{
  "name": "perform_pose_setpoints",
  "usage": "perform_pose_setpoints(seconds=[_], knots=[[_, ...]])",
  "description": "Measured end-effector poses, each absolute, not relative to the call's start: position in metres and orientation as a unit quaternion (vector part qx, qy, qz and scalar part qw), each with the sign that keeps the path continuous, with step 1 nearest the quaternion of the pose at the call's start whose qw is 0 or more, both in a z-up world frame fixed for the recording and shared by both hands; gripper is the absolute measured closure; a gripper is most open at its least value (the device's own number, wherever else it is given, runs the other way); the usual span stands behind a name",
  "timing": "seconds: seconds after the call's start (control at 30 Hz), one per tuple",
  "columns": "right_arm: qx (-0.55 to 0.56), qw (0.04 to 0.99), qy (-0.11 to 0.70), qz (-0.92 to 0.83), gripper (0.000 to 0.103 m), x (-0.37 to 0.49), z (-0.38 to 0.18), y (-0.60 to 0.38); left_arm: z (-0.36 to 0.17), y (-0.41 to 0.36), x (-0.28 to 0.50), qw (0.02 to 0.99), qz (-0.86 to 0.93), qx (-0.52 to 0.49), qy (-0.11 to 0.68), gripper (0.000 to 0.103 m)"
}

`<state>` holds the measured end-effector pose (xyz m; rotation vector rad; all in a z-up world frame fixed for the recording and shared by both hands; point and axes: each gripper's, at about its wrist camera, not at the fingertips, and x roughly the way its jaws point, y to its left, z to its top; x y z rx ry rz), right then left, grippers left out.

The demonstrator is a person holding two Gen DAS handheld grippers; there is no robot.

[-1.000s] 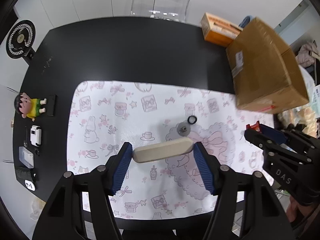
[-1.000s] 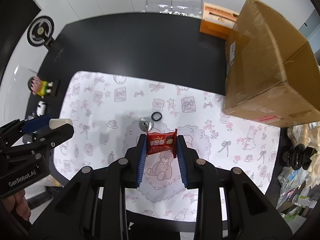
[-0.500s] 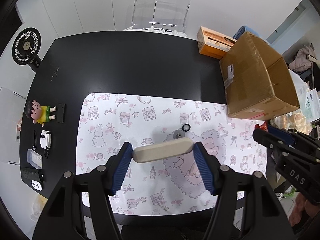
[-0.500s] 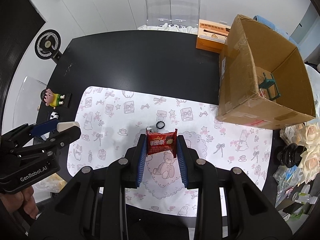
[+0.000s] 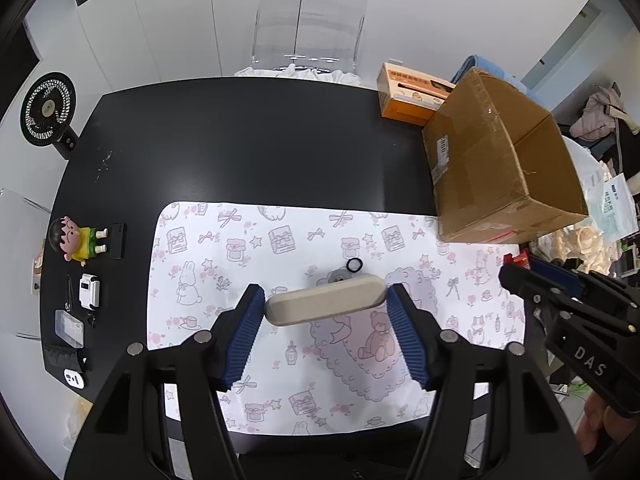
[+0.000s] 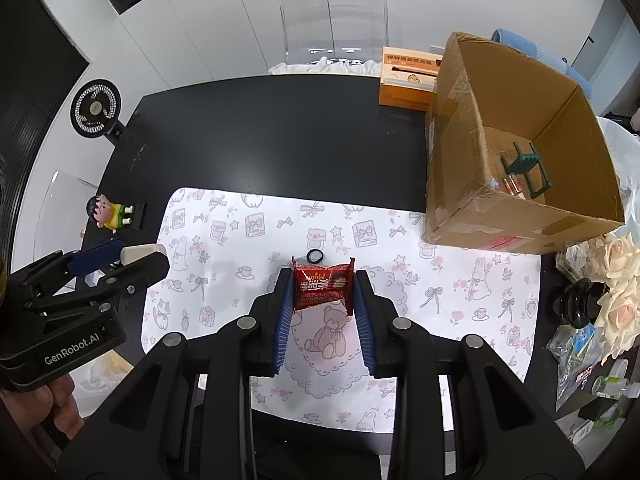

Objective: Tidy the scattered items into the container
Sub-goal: 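Carry the stick in the left tool and candy in the right tool over the box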

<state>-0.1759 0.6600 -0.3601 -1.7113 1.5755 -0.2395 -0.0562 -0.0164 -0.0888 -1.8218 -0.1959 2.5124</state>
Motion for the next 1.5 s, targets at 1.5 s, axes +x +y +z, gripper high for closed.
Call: perform_pose_setpoints(seconds=[1.5], knots=[[-0.718,0.457,0.521,-0.059,0.073,0.022,-0.249,0.767,-0.056,0.202,-0.162,0.11,0.825,-0.554,-0.033,0.041]])
